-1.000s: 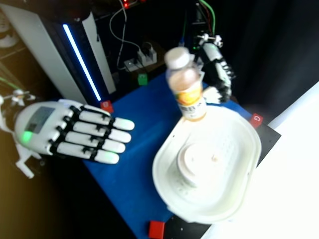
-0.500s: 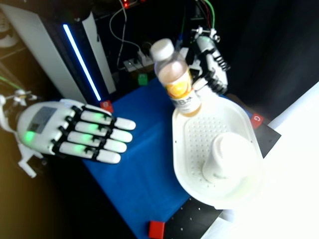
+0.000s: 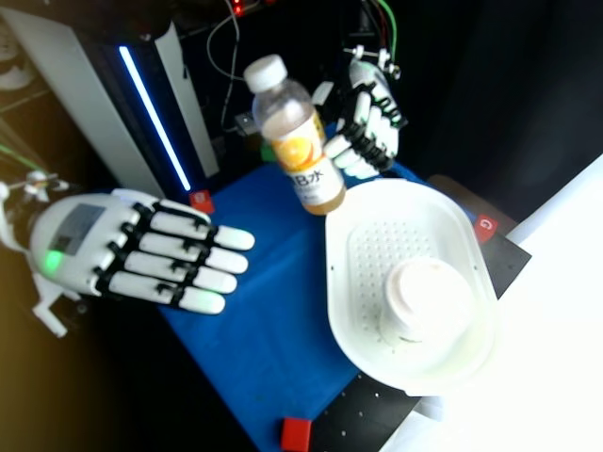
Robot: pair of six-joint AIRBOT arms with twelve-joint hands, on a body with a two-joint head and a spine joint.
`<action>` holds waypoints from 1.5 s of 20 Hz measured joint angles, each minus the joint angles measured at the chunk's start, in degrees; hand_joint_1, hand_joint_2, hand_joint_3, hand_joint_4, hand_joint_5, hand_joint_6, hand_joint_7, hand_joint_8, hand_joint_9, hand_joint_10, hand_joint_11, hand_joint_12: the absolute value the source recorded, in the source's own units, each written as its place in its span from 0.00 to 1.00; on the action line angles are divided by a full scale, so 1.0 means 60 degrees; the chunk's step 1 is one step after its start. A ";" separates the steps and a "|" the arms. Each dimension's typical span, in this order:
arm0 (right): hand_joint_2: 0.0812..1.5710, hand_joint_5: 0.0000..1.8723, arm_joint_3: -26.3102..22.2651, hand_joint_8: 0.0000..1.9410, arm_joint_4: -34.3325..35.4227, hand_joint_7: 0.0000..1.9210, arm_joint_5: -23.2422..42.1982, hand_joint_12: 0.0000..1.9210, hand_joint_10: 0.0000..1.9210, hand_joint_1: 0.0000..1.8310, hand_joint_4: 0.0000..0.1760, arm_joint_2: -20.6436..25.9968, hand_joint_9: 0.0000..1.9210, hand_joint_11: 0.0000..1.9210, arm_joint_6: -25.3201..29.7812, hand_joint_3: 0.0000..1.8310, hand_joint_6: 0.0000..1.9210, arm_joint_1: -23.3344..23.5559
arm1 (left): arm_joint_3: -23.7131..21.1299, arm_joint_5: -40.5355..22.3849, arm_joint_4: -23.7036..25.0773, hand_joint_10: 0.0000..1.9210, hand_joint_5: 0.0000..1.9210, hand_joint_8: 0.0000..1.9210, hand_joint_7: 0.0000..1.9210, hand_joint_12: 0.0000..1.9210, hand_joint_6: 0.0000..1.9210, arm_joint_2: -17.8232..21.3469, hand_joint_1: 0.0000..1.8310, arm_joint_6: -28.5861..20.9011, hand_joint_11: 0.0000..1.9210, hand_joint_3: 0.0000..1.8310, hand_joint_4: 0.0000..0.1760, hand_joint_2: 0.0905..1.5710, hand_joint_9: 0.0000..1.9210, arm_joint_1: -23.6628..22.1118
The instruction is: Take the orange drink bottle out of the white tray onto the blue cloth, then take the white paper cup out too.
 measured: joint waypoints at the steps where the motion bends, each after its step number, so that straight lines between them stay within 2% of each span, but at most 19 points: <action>1: 0.88 0.00 0.0000 0.00 -0.0004 0.00 0.0000 0.00 0.00 0.12 0.00 -0.0011 0.00 0.00 0.0000 0.00 0.00 0.0000 | 0.0000 0.0011 -0.0109 0.87 0.32 0.81 0.07 0.97 0.81 -0.0091 0.48 -0.0084 0.09 0.00 0.47 0.82 0.08 0.0124; 3: 0.88 0.00 -0.0007 0.00 -0.0018 0.00 -0.0004 0.00 0.00 0.12 0.00 -0.0011 0.00 0.00 0.0004 0.00 0.00 0.0000 | 0.0000 0.0127 -0.0204 0.86 0.31 0.79 0.09 0.97 0.82 -0.0306 0.48 -0.0219 0.11 0.00 0.48 0.83 0.08 0.0466; 4: 0.88 0.00 -0.0007 0.00 -0.0007 0.00 0.0000 0.00 0.00 0.12 0.00 -0.0007 0.00 0.00 0.0000 0.00 0.00 0.0000 | 0.0011 0.0233 -0.0259 0.86 0.30 0.77 0.10 0.98 0.83 -0.0364 0.48 -0.0237 0.10 0.00 0.25 0.84 0.08 0.0561; 5: 0.88 0.00 -0.0007 0.00 0.0011 0.00 -0.0004 0.00 0.00 0.13 0.00 -0.0011 0.00 0.00 0.0000 0.00 0.00 0.0000 | 0.0062 0.0240 -0.0280 0.86 0.30 0.78 0.12 0.98 0.83 -0.0368 0.47 -0.0397 0.10 0.00 0.45 0.84 0.10 0.0656; 6: 0.88 0.00 -0.0007 0.00 0.0007 0.00 0.0000 0.00 0.00 0.13 0.00 -0.0007 0.00 0.00 0.0000 0.00 0.00 0.0000 | 0.0127 0.0095 -0.0499 0.82 0.33 0.73 0.18 0.95 0.79 -0.0415 0.50 -0.0543 0.14 0.00 0.31 0.81 0.17 0.0747; 7: 0.88 0.00 -0.0007 0.00 0.0004 0.00 -0.0004 0.00 0.00 0.13 0.00 -0.0007 0.00 0.00 0.0000 0.00 0.00 0.0000 | 0.0149 0.0022 -0.0809 0.81 0.32 0.70 0.16 0.94 0.80 -0.0466 0.52 -0.0605 0.14 0.00 0.00 0.82 0.17 0.0841; 8: 0.88 0.00 -0.0007 0.00 0.0000 0.00 0.0000 0.00 0.00 0.11 0.00 -0.0011 0.00 0.00 0.0000 0.00 0.00 0.0000 | 0.0149 0.0000 -0.1056 0.77 0.16 0.65 0.15 0.90 0.65 -0.0495 0.55 -0.0674 0.09 0.00 0.00 0.77 0.16 0.0954; 9: 0.88 0.00 -0.0007 0.00 0.0000 0.00 0.0000 0.00 0.00 0.11 0.00 -0.0011 0.00 0.00 0.0000 0.00 0.00 0.0000 | 0.0208 -0.0018 -0.1096 0.76 0.13 0.63 0.15 0.89 0.60 -0.0543 0.56 -0.0678 0.09 0.00 0.00 0.75 0.16 0.1067; 11: 0.88 0.00 -0.0007 0.00 -0.0004 0.00 0.0000 0.00 0.00 0.11 0.00 -0.0011 0.00 0.00 0.0000 0.00 0.00 0.0000 | 0.0208 -0.0244 -0.1290 0.75 0.12 0.62 0.15 0.89 0.59 -0.0543 0.56 -0.0714 0.08 0.00 0.00 0.75 0.16 0.1242; 12: 0.88 0.00 -0.0007 0.00 -0.0004 0.00 0.0000 0.00 0.00 0.12 0.00 -0.0011 0.00 0.00 0.0000 0.00 0.00 0.0000 | 0.0204 -0.0404 -0.1377 0.67 0.07 0.49 0.10 0.83 0.48 -0.0532 0.50 -0.0729 0.03 0.00 0.00 0.75 0.10 0.1366; 15: 0.87 0.00 -0.0007 0.00 0.0033 0.00 0.0000 0.00 0.00 0.13 0.00 -0.0007 0.00 0.00 0.0000 0.00 0.00 0.0000 | 0.0120 -0.0652 -0.1734 0.57 0.11 0.29 0.15 0.78 0.33 -0.0474 0.46 -0.0765 0.01 0.00 0.00 0.74 0.09 0.1687; 16: 0.87 0.00 -0.0007 0.00 0.0026 0.00 -0.0004 0.00 0.00 0.12 0.00 -0.0011 0.00 0.00 0.0000 0.00 0.00 0.0000 | 0.0117 -0.0710 -0.1843 0.48 0.11 0.18 0.13 0.74 0.24 -0.0459 0.43 -0.0754 0.00 0.00 0.15 0.74 0.05 0.1745; 18: 0.88 0.00 -0.0007 0.00 0.0004 0.00 0.0000 0.00 0.00 0.12 0.00 -0.0011 0.00 0.00 0.0000 0.00 0.00 0.0000 | 0.0084 -0.0739 -0.1956 0.43 0.14 0.07 0.17 0.72 0.13 -0.0412 0.42 -0.0699 0.00 0.00 0.19 0.74 0.05 0.1810; 21: 0.88 0.00 -0.0007 0.00 0.0022 0.00 0.0000 0.00 0.00 0.12 0.00 -0.0007 0.00 0.00 0.0000 0.00 0.00 0.0000 | 0.0076 -0.0754 -0.1934 0.39 0.15 0.01 0.17 0.71 0.05 -0.0412 0.42 -0.0641 0.00 0.00 0.24 0.73 0.04 0.1818; 23: 0.88 0.00 -0.0007 0.00 0.0022 0.00 0.0000 0.00 0.00 0.12 0.00 -0.0007 0.00 0.00 0.0000 0.00 0.00 0.0000 | 0.0076 -0.0769 -0.1927 0.32 0.16 0.00 0.17 0.68 0.02 -0.0412 0.40 -0.0637 0.00 0.00 0.38 0.72 0.07 0.1818; 25: 0.88 0.00 -0.0007 0.00 0.0018 0.00 0.0000 0.00 0.00 0.13 0.00 -0.0007 0.00 0.00 0.0000 0.00 0.00 0.0000 | 0.0007 -0.0750 -0.1945 0.23 0.14 0.00 0.15 0.65 0.00 -0.0361 0.38 -0.0543 0.00 0.00 0.37 0.71 0.08 0.1818; 27: 0.88 0.00 -0.0018 0.00 0.0026 0.00 0.0000 0.00 0.00 0.14 0.00 -0.0004 0.00 0.00 0.0000 0.00 0.00 0.0000 | -0.0146 -0.0634 -0.1956 0.13 0.09 0.00 0.10 0.51 0.00 -0.0262 0.34 -0.0200 0.00 0.00 0.42 0.70 0.06 0.1818; 29: 0.88 0.00 -0.0055 0.00 0.0036 0.00 -0.0004 0.00 0.00 0.13 0.00 0.0015 0.00 0.00 0.0000 0.00 0.00 0.0000 | -0.0215 -0.0546 -0.1942 0.06 0.05 0.00 0.06 0.40 0.00 -0.0189 0.32 -0.0025 0.00 0.00 0.40 0.71 0.05 0.1847; 30: 0.88 0.00 -0.0058 0.00 0.0015 0.00 0.0000 0.00 0.00 0.13 0.00 0.0025 0.00 0.00 0.0004 0.00 0.00 0.0000 | -0.0237 -0.0495 -0.1978 0.04 0.05 0.00 0.05 0.30 0.00 -0.0157 0.34 0.0051 0.00 0.00 0.60 0.69 0.04 0.1847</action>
